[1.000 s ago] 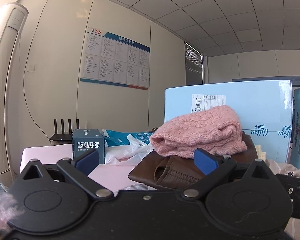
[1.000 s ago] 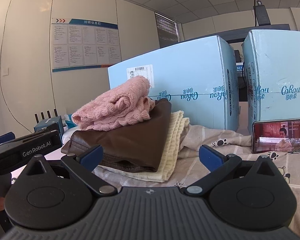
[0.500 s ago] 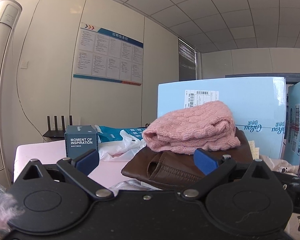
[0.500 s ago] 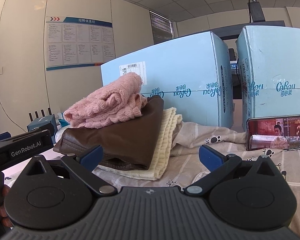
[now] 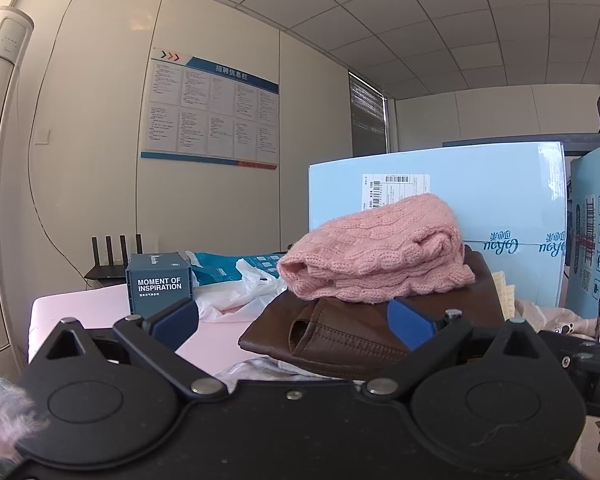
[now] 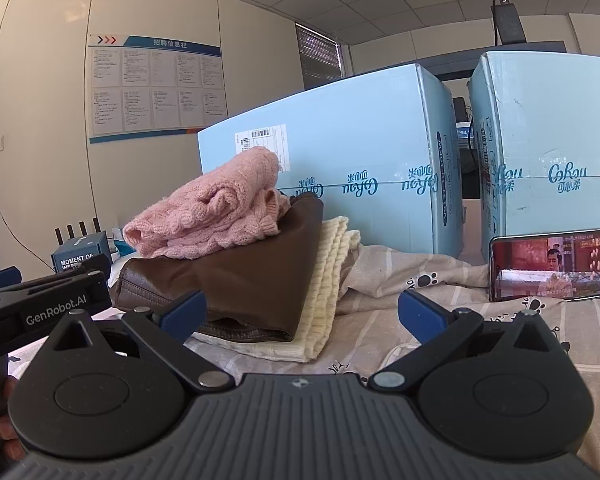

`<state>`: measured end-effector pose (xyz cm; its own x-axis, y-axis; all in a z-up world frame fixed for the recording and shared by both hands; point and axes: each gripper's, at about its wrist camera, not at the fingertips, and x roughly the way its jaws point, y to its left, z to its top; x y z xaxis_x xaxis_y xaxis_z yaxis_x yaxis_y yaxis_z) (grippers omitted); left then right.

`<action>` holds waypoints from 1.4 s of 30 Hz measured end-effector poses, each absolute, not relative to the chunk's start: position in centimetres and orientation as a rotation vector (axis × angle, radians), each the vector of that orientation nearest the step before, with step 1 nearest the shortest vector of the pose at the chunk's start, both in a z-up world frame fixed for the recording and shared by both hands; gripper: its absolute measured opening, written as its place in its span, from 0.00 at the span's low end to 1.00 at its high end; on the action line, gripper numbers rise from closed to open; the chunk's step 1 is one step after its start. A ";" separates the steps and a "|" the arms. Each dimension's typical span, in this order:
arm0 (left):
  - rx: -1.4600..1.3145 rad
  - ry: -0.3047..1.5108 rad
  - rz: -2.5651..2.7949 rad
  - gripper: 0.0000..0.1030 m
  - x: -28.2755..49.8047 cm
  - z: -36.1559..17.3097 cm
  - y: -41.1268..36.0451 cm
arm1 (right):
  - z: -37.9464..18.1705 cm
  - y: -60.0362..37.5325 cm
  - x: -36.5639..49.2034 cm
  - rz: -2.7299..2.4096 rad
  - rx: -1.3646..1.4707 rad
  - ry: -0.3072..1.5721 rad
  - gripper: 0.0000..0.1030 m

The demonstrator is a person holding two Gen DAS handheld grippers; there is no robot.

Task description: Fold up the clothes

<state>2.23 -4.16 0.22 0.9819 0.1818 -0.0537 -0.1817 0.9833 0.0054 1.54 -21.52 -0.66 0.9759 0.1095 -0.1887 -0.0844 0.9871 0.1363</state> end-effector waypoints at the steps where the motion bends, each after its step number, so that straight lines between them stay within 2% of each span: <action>1: 0.004 0.055 0.177 1.00 2.2 0.2 -4.2 | -0.7 -21.5 1.6 0.097 0.129 0.197 1.00; 42: -0.020 0.069 0.178 1.00 2.3 0.5 -4.0 | -0.7 -21.9 1.7 0.073 0.136 0.202 1.00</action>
<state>2.27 -3.99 0.52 0.9819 0.1760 -0.0699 -0.1774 0.9841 -0.0136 1.68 -21.90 -0.72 0.9770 0.0862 -0.1950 -0.0589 0.9881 0.1420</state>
